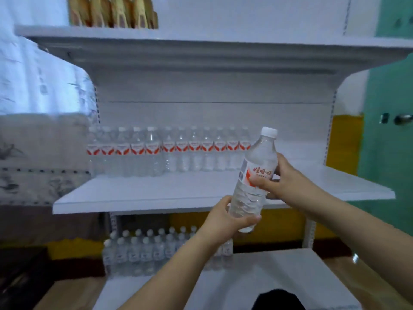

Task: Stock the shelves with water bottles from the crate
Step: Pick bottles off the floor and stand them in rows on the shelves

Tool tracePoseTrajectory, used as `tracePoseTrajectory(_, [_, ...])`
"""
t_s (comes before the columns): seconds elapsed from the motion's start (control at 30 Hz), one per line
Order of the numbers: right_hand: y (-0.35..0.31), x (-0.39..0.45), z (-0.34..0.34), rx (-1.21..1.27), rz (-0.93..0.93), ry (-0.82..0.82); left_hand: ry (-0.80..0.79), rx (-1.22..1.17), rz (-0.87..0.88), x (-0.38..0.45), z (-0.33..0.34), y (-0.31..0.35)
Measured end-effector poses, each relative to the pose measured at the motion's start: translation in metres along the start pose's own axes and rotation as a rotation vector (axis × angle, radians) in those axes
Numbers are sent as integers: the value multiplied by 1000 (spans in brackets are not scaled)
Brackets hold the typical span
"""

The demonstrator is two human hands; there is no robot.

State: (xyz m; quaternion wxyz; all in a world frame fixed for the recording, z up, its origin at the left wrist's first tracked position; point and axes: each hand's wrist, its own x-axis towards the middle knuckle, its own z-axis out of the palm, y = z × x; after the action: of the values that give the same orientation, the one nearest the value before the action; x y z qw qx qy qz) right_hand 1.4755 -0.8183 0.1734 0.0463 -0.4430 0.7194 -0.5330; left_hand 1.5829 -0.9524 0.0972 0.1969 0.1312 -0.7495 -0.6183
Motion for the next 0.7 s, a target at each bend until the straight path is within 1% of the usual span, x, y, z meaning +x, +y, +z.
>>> tracePoseTrajectory(0.07, [-8,21,25,-8,12,-54,56,15,-17,3,-25,0])
tracePoseTrajectory(0.13, [-14,43,52,-8,28,-131,77,12,-10,8,-51,-3])
tracePoseTrajectory(0.23, [-20,79,94,26,111,-235,131,27,8,21,-94,-8])
tracePoseTrajectory(0.33, [-21,122,129,33,108,-243,189,146,35,47,-140,-14])
tracePoseTrajectory(0.4, [-19,154,150,47,73,-233,235,347,67,70,-173,-17])
tracePoseTrajectory(0.5, [-8,202,183,2,-7,-187,293,799,127,111,-226,-19])
tracePoseTrajectory(0.57, [4,233,208,-27,-34,-169,316,1049,112,140,-261,-27])
tracePoseTrajectory(0.63, [19,263,232,-43,-57,-188,382,1230,75,169,-293,-44])
tracePoseTrajectory(0.7, [31,293,252,-47,-61,-189,456,1325,53,196,-316,-61])
